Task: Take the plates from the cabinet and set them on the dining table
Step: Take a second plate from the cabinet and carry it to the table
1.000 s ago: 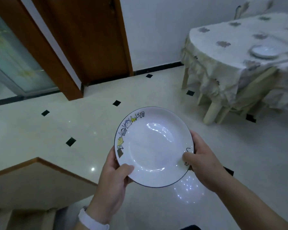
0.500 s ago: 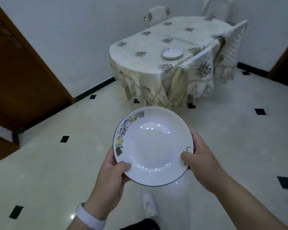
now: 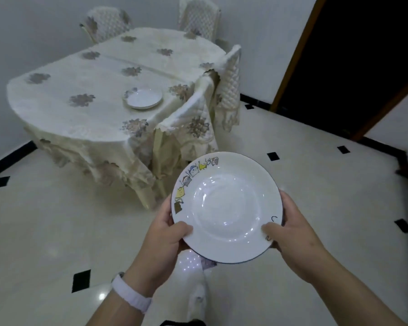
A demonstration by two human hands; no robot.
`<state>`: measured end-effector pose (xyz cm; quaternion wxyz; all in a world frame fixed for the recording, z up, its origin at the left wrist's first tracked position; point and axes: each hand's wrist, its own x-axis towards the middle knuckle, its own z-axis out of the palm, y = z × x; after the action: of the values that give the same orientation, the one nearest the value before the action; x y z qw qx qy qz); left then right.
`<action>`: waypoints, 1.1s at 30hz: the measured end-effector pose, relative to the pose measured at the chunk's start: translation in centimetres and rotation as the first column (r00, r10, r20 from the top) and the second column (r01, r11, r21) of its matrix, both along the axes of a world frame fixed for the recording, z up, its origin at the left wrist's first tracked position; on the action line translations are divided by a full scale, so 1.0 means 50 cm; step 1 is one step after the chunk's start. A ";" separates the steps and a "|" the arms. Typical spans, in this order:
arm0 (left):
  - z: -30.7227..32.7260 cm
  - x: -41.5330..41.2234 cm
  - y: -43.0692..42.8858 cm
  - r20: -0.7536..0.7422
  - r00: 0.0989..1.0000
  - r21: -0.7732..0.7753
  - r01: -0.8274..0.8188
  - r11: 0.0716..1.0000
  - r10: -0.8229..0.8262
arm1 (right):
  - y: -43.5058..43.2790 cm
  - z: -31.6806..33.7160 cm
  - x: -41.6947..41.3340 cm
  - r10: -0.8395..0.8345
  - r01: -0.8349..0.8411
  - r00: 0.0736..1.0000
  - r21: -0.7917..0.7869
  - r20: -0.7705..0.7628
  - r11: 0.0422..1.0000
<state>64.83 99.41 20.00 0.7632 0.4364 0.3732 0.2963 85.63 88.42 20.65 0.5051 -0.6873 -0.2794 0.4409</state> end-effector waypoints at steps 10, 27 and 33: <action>0.022 0.276 0.257 0.006 0.968 0.050 0.252 0.966 -0.253 | 0.152 0.038 0.201 -0.252 0.250 0.966 0.047 0.055 0.967; 0.041 0.779 0.305 -0.105 0.927 0.093 0.370 0.924 -0.360 | 0.169 -0.022 0.648 -0.411 0.413 0.911 0.099 -0.039 0.906; 0.058 1.032 0.302 -0.160 0.925 0.087 0.361 0.928 -0.345 | 0.170 0.005 0.901 -0.361 0.367 0.930 0.128 -0.067 0.922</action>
<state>116.45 114.52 22.90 0.7491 0.5597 0.3242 0.1431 130.66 96.94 20.92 0.6303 -0.6810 -0.1660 0.3338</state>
